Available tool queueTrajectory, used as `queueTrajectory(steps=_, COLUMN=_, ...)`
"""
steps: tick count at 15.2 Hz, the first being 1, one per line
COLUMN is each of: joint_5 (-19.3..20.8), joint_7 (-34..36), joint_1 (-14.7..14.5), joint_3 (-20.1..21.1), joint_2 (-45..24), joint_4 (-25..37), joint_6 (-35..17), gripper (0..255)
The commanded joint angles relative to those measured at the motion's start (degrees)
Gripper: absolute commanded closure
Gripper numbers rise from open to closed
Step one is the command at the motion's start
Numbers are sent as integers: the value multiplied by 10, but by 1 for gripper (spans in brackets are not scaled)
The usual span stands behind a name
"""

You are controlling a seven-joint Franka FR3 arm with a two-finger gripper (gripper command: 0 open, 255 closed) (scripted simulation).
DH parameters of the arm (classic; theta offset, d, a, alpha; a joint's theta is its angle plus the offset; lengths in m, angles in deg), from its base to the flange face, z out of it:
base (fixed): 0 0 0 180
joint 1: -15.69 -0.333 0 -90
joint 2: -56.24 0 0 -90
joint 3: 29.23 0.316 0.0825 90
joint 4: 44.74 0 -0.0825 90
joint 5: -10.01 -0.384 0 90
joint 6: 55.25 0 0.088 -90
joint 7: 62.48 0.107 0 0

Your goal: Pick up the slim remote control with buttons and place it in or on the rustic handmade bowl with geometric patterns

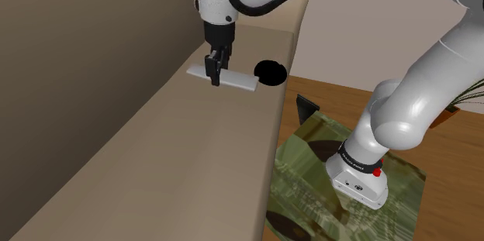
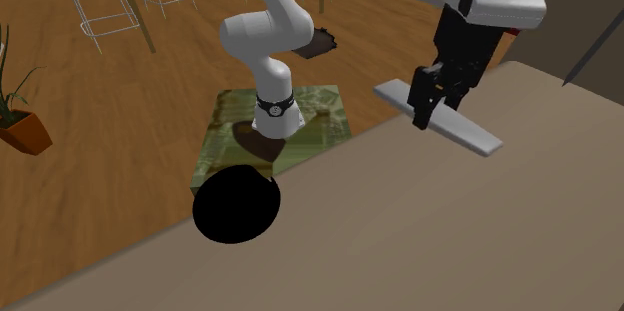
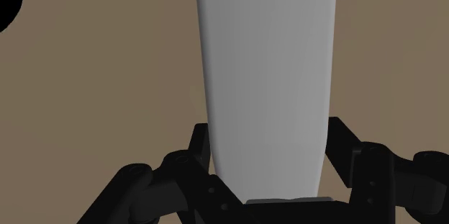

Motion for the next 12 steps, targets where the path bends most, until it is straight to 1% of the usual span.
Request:
queueTrajectory(steps=1, joint_5=0, joint_7=-1, joint_1=0, joint_3=-1, joint_2=1, joint_4=10, joint_6=11, gripper=255)
queueTrajectory(steps=7, joint_5=-1, joint_7=-89, joint_1=31, joint_3=-56, joint_2=48, joint_4=-40, joint_6=8, gripper=255)
queueTrajectory(steps=12, joint_5=8, joint_7=-160, joint_1=58, joint_3=-104, joint_2=71, joint_4=-64, joint_6=6, gripper=255)
